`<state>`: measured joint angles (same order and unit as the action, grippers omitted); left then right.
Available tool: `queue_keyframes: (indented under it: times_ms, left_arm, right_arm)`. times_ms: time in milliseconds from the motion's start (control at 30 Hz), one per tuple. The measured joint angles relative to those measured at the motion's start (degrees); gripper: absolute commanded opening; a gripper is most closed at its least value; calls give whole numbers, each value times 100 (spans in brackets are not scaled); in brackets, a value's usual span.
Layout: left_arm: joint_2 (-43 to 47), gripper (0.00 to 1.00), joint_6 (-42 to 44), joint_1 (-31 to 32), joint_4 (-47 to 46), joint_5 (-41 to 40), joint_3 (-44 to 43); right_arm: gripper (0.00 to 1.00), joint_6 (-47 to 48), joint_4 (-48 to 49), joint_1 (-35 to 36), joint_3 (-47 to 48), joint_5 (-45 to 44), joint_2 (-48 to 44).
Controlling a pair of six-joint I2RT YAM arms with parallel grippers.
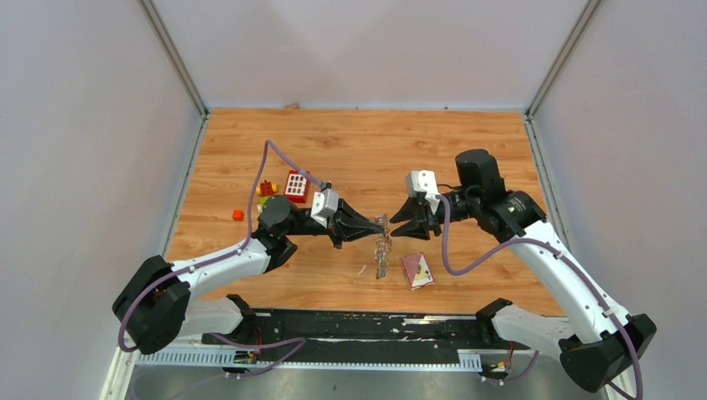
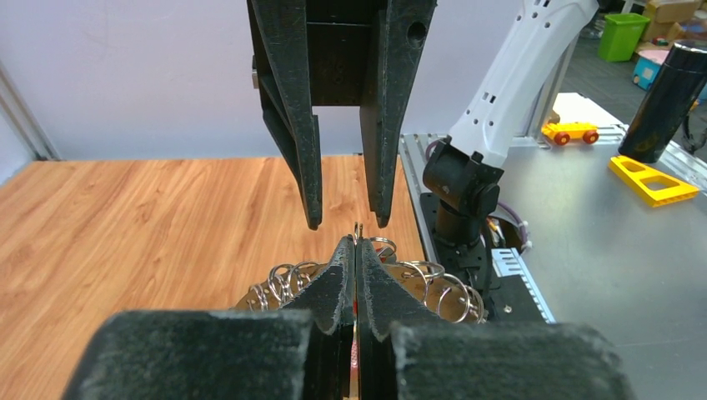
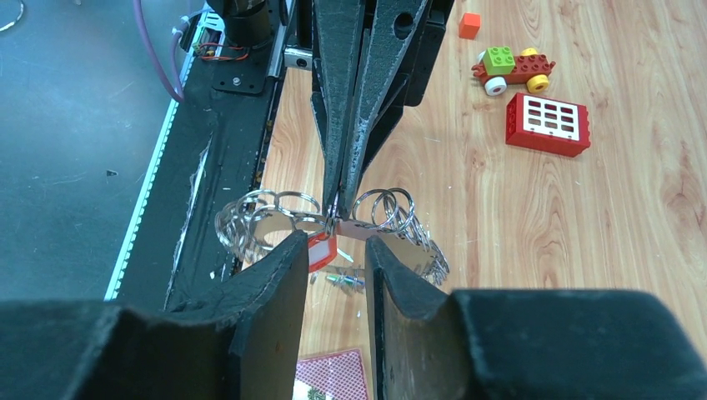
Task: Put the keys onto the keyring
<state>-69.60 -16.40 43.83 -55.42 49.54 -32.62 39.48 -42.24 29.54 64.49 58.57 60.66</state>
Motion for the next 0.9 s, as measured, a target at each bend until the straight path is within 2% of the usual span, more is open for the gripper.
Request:
queue_keyframes:
  times_ms: [567, 700, 867, 900]
  left_arm:
    - [0, 0, 0, 0, 33, -76, 0]
    - [0, 0, 4, 0, 39, -92, 0]
    - [0, 0, 9, 0, 76, -107, 0]
    - [0, 0, 9, -2, 81, -120, 0]
  right_arm:
    - [24, -94, 234, 179, -94, 0, 199]
    - [17, -129, 271, 186, -94, 2, 199]
    - [1, -192, 275, 188, -103, 2, 199]
    - [0, -201, 275, 188, -109, 4, 199]
